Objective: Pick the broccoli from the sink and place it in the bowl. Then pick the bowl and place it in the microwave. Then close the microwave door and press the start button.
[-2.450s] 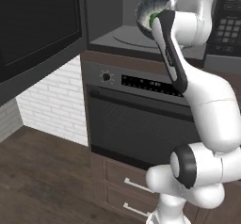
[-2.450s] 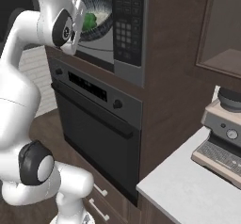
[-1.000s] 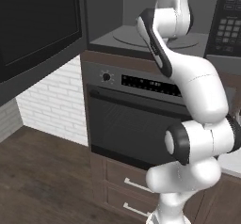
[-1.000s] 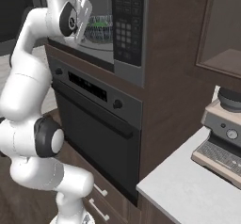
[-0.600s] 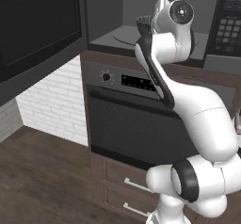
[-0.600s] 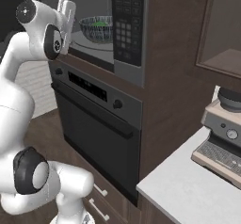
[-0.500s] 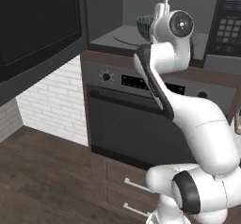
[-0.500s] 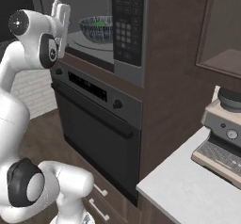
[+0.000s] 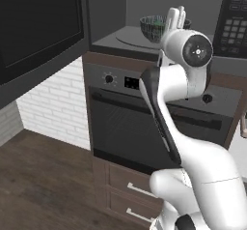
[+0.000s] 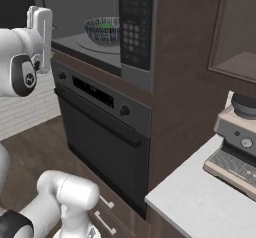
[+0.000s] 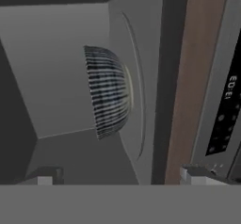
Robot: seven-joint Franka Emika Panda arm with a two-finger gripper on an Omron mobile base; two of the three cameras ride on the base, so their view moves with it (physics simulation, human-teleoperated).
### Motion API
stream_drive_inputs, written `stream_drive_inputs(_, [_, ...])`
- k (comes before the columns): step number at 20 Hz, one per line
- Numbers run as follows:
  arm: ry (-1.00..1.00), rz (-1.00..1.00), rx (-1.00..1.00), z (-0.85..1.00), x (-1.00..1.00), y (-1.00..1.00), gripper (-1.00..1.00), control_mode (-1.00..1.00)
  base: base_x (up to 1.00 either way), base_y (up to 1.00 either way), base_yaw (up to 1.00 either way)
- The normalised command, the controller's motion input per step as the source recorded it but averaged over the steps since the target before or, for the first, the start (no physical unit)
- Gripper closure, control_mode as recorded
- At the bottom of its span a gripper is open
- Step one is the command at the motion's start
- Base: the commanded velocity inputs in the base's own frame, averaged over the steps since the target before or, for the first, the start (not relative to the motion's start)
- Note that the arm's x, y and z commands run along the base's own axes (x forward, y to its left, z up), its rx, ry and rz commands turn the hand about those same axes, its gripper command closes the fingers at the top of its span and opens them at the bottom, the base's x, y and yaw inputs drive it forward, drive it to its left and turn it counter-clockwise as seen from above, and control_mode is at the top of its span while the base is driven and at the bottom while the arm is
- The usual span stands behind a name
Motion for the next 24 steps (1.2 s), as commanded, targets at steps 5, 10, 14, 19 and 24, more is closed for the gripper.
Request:
stream_drive_inputs(5, [-0.03,-0.01,-0.01,0.05,-1.0,0.4,-1.0,-1.0,0.0,0.0,0.0])
stream_drive_inputs(10, [-0.09,0.0,-0.09,0.0,-1.0,0.52,-1.0,-1.0,0.0,0.0,0.0])
stream_drive_inputs(14, [-0.15,0.0,-0.06,-0.16,-0.98,0.68,-1.0,-1.0,0.0,0.0,0.0])
stream_drive_inputs(19, [-0.13,0.0,-0.1,-0.25,-0.91,0.69,-1.0,-1.0,0.0,0.0,0.0])
stream_drive_inputs(24, [-0.1,-0.02,-0.1,-0.15,-0.63,0.81,-1.0,-1.0,0.0,0.0,0.0])
